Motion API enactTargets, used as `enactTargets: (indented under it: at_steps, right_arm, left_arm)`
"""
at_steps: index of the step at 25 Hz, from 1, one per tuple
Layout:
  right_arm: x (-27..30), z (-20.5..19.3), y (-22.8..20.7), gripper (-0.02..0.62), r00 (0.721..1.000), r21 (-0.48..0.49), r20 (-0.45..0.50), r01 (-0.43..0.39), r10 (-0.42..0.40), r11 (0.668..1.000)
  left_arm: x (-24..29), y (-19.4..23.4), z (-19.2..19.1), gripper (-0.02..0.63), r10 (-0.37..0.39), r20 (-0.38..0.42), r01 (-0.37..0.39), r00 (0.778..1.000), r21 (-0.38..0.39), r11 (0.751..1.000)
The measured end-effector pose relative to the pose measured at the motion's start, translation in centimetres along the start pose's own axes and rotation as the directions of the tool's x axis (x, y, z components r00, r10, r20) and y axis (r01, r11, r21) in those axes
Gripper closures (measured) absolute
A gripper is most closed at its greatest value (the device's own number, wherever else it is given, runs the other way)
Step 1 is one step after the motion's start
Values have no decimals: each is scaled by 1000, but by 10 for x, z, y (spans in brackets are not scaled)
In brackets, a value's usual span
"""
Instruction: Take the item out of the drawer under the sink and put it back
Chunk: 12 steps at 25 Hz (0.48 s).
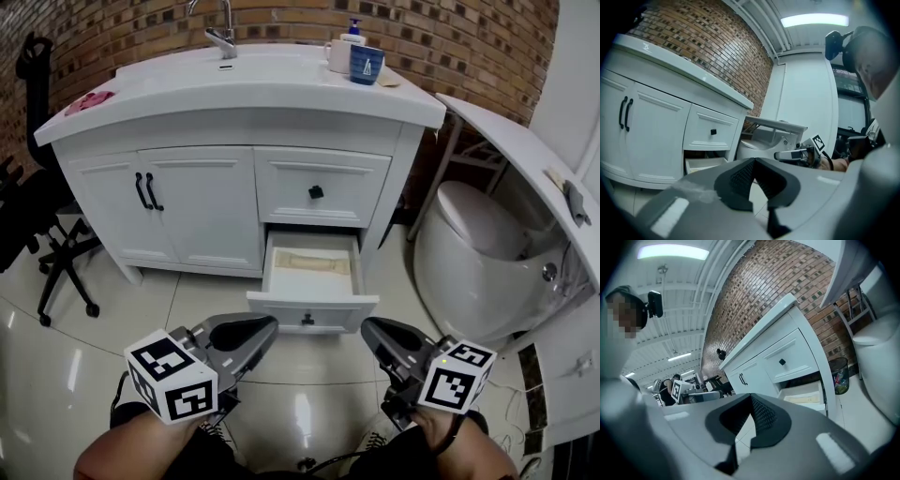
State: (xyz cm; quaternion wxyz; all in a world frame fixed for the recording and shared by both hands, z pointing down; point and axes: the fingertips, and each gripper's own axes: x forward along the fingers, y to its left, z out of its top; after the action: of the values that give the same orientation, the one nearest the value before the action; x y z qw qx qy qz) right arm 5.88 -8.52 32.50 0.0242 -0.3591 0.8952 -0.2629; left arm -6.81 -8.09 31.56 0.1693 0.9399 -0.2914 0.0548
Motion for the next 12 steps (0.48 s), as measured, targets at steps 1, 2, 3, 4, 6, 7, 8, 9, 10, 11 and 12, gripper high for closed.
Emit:
enactTargets:
  at_steps: [1,2,3,4,6,7,8,9,10,11,12]
  right_arm:
    - [-3,1,3,591,1000,-20,1,7,-7,1000]
    - [-6,2,6,591,1000,-35,2,14,-14,999]
    - [-9,2,8,591,1000,-44,5,20,-19,999]
    - [-12,2,10,591,1000,-47,7,23,-22,999]
    - [-19,0,15,591,1000,-47,13,26,-25,999]
    - [-21,-1,19,591,1000,-49,16,26,-25,998]
    - [-22,-1,22,591,999,-54,20,27,-26,998]
    - [-23,-2,25,591,999,-58,22,27,-26,998]
    - [-23,-3,28,591,999,-60,23,27,-26,998]
    - [-22,-4,30,591,999,-61,24,26,-25,998]
    - [-21,-4,32,591,999,-61,23,25,-23,998]
  left_arm:
    - [-5,-1,1,600,9,6,-9,1000,4,1000]
    - [-9,-1,2,600,18,12,-18,1000,7,1000]
    - [-13,-1,2,600,27,17,-28,999,10,1000]
    - [-17,-1,2,600,37,23,-38,999,15,999]
    - [-24,0,0,600,56,28,-57,998,27,998]
    - [-27,0,-1,600,60,29,-61,998,30,998]
    - [-29,1,-2,600,60,31,-61,998,31,998]
    - [-30,1,-2,600,58,33,-59,998,30,998]
    - [-31,0,-1,600,55,35,-56,998,31,998]
    - [-32,-2,-1,600,52,36,-54,998,33,998]
    - [-32,-3,-1,600,49,37,-50,998,36,998]
